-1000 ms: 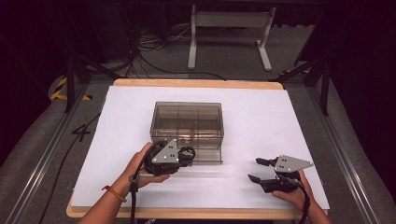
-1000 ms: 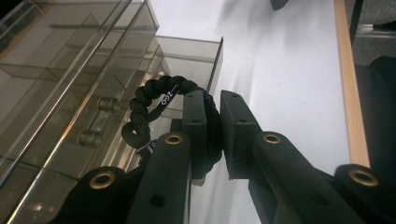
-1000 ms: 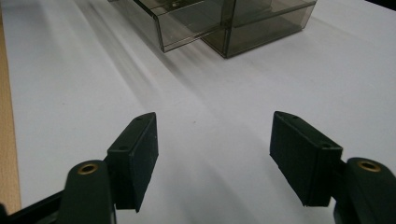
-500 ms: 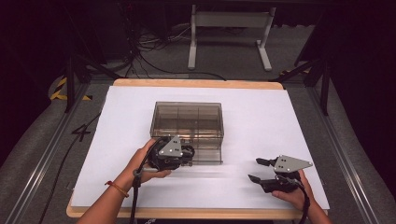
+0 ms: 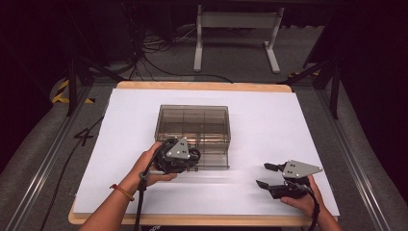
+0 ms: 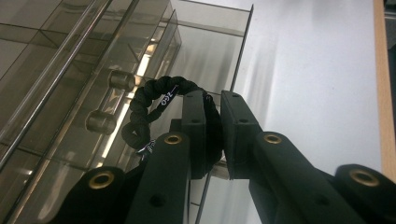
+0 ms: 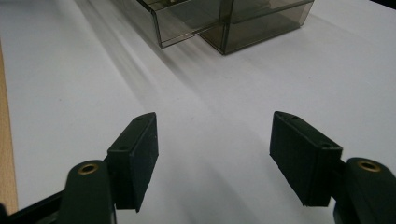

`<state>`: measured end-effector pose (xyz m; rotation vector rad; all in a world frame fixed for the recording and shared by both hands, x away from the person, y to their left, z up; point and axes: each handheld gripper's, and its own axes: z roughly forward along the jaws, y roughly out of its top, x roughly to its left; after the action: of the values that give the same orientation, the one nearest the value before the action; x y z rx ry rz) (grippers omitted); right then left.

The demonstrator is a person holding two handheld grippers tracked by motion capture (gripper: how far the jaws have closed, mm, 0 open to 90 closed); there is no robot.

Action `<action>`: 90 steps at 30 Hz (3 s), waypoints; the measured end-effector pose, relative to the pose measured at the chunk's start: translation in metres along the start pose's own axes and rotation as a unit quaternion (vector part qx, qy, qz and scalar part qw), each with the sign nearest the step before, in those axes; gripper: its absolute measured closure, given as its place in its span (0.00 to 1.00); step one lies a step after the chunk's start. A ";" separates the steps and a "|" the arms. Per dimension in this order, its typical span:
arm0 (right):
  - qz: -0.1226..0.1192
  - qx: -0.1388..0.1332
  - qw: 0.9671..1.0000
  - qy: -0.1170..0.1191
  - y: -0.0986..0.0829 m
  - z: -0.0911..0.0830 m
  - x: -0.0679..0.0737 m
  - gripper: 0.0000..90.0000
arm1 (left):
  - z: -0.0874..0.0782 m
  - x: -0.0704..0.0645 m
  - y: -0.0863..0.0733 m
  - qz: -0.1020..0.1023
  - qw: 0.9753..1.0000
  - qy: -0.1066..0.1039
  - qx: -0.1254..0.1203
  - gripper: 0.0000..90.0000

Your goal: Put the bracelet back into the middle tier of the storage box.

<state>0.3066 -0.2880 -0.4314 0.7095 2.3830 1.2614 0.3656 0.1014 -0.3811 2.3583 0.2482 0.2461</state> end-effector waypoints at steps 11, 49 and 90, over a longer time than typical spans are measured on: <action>0.000 0.001 1.000 0.001 0.000 0.000 0.000 0.37 | 0.002 0.007 -0.003 -0.016 1.000 -0.001 0.005 0.88; -0.003 -0.012 1.000 -0.017 0.002 -0.007 -0.001 0.39 | 0.000 0.008 -0.001 -0.023 0.999 0.030 0.007 0.76; -0.017 -0.001 1.000 0.002 0.012 -0.004 0.003 0.57 | -0.071 -0.014 -0.062 -0.035 0.995 0.094 -0.025 0.61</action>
<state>0.3053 -0.2825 -0.4193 0.6628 2.3868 1.2512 0.3275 0.1884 -0.3753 2.2738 0.4097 0.4366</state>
